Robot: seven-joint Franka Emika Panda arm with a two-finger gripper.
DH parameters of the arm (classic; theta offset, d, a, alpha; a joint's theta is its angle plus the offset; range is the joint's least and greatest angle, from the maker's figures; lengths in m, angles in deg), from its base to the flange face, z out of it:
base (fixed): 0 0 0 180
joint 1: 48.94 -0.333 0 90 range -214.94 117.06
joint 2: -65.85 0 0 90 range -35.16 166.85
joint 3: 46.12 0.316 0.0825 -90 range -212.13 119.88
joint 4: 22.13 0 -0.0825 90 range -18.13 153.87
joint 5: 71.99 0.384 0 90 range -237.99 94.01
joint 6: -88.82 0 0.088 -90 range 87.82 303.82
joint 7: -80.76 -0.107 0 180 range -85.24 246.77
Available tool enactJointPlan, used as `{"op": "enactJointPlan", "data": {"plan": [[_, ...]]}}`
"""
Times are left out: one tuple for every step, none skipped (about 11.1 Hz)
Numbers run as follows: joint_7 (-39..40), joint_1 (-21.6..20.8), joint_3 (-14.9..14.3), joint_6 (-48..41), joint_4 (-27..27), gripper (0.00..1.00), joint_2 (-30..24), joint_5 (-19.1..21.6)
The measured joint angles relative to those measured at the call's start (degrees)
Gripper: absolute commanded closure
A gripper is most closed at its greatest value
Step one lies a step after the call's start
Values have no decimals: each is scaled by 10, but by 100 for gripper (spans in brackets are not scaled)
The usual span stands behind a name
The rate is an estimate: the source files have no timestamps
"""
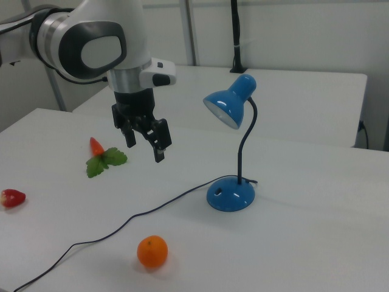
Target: Turn on desk lamp
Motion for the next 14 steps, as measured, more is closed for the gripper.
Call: {"op": "enactJointPlan", "data": {"plan": [[0, 1, 0, 0, 0, 0, 0, 0], [0, 1, 0, 0, 0, 2, 0, 0], [0, 1, 0, 0, 0, 14, 0, 0], [0, 1, 0, 0, 0, 32, 0, 0], [0, 1, 0, 0, 0, 45, 0, 0], [0, 1, 0, 0, 0, 57, 0, 0], [0, 1, -2, 0, 0, 63, 0, 0], [0, 1, -4, 0, 0, 69, 0, 0], [0, 2, -5, 0, 0, 73, 0, 0], [0, 2, -6, -2, 0, 78, 0, 0], [0, 3, -6, -3, 0, 82, 0, 0], [-2, 5, -6, -3, 0, 84, 0, 3], [-4, 10, -6, -3, 0, 84, 0, 10], [-5, 13, -10, -3, 0, 86, 0, 19]]}}
